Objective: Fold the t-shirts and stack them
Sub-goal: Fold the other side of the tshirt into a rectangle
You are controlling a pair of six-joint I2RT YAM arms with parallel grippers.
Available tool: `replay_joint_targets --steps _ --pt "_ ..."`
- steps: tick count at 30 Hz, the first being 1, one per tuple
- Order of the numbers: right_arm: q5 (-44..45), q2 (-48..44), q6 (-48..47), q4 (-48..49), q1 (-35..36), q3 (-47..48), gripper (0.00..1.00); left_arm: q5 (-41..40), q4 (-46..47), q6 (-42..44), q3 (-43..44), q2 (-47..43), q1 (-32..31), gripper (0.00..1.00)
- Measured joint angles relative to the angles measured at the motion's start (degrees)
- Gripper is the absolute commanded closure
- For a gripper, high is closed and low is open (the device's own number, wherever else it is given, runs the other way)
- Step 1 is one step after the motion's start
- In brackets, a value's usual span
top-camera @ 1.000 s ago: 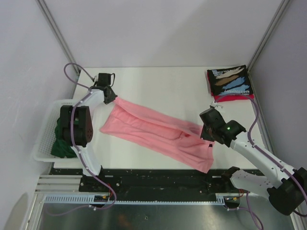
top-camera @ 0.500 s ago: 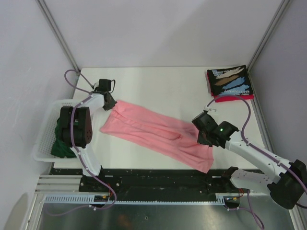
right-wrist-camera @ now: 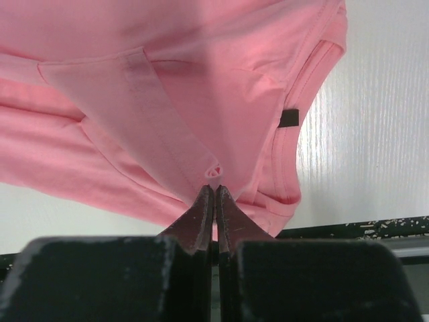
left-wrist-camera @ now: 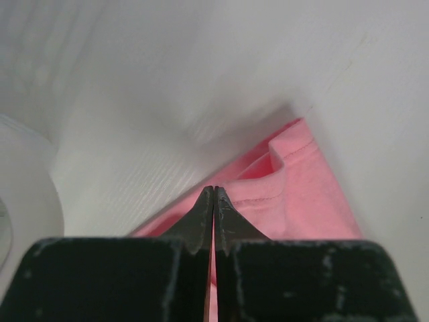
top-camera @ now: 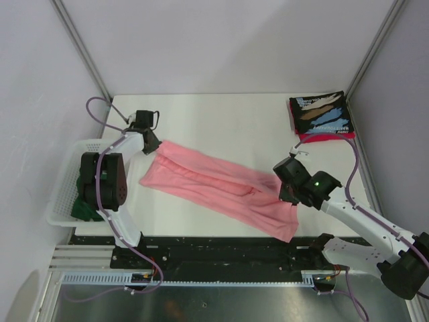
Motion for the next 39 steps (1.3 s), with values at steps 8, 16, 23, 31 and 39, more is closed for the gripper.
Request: replay_joint_targets --steps 8,16,23,31,39 --pt "0.0 0.0 2.0 -1.3 2.0 0.3 1.00 0.0 -0.1 0.0 -1.9 -0.3 0.6 1.00" --pt "-2.4 0.2 3.6 1.8 2.4 -4.9 1.00 0.0 0.0 0.0 -2.5 -0.3 0.8 1.00" --pt "-4.0 0.3 3.9 2.9 1.7 -6.5 1.00 0.0 0.0 0.0 -2.6 -0.3 0.9 1.00" --pt "-4.5 -3.9 3.8 2.5 -2.5 -6.5 1.00 0.0 0.0 -0.1 -3.8 -0.3 1.0 1.00" --pt "-5.1 -3.7 3.8 2.3 -2.4 -6.5 0.98 0.0 0.0 -0.5 -5.0 -0.3 1.0 0.84"
